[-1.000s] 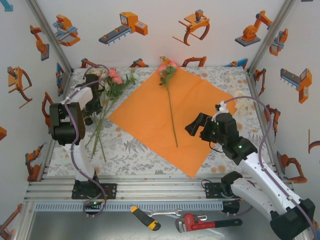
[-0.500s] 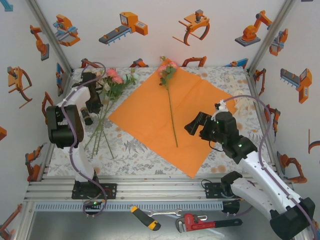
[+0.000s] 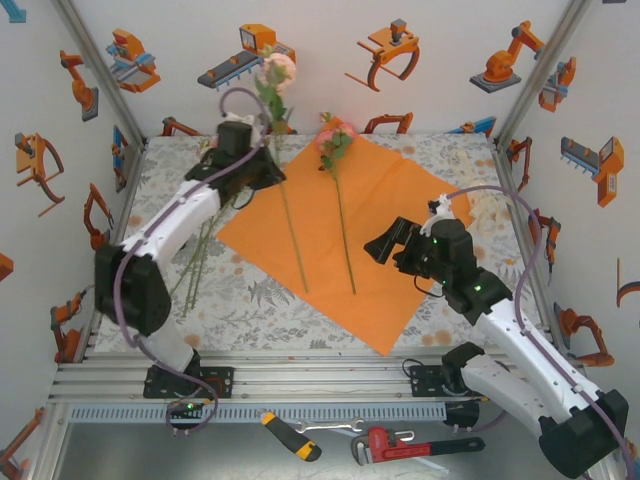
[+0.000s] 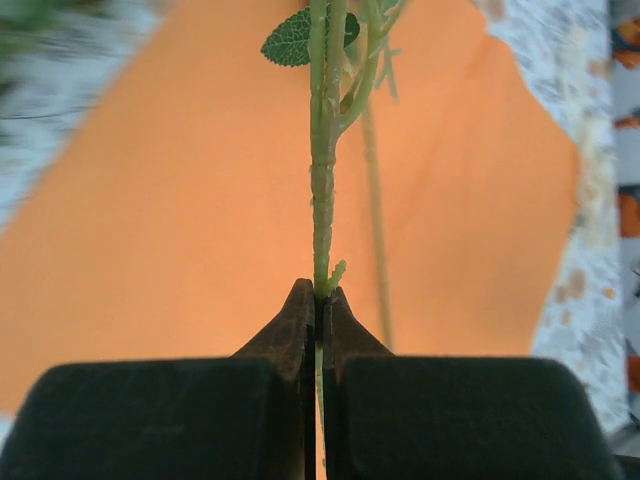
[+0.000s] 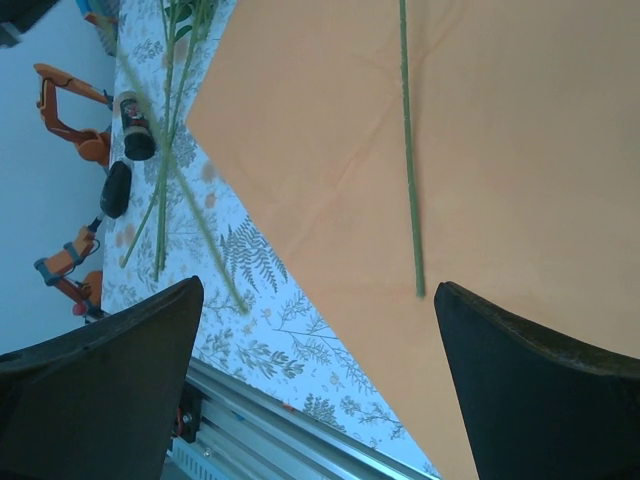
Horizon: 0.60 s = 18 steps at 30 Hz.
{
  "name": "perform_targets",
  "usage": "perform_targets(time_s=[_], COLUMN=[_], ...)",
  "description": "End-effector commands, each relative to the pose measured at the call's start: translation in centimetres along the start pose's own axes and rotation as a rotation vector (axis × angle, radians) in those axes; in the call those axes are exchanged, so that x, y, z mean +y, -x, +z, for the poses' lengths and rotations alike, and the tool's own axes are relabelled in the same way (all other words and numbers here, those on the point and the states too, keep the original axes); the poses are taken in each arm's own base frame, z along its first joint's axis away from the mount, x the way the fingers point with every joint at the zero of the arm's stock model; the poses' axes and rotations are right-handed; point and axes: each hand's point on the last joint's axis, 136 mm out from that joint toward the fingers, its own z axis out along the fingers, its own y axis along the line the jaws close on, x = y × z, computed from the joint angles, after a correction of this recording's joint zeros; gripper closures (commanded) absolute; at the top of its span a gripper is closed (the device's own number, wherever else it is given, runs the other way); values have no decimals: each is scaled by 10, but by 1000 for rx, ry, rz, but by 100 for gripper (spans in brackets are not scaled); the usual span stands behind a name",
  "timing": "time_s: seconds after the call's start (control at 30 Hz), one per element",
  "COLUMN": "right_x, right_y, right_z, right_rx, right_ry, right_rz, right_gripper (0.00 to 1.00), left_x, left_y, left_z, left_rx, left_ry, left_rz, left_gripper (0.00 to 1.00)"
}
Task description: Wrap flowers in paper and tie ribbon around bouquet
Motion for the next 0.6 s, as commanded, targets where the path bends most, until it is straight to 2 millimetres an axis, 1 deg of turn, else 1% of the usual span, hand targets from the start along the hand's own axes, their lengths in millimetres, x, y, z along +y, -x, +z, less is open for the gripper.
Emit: perform_targets(time_s=[0.0, 0.07, 0.1, 0.17, 0.23, 0.33, 0.43, 0.57], right_x=[7, 3, 1, -3, -5, -7, -9, -10], right_y=[11, 10, 9, 8, 7, 6, 5, 5], right_z=[-13, -17, -19, -23, -25, -27, -27, -27], right_rx=[-40, -51, -58, -73, -79, -78, -76, -75], right_ry=[17, 4, 0, -10, -15, -23, -29, -32], right_rz=[16, 18, 19, 22, 23, 20, 17, 18], right_gripper=[13, 13, 13, 12, 12, 12, 12, 12], left_x=[-40, -49, -52, -49, -42, -23, -7, 5], left_y=[0, -14, -20, -32, -42, -57, -70, -87], left_z=[49, 80, 92, 117, 135, 155, 171, 188], left_rx=[8, 58, 77, 115, 135, 151, 169, 203], left_ry=[-145, -163, -160, -129, -109, -56, -31, -29], left_rz=[-128, -165, -162, -160, -169, -172, -200, -220], left_gripper=[100, 100, 100, 100, 100, 100, 100, 100])
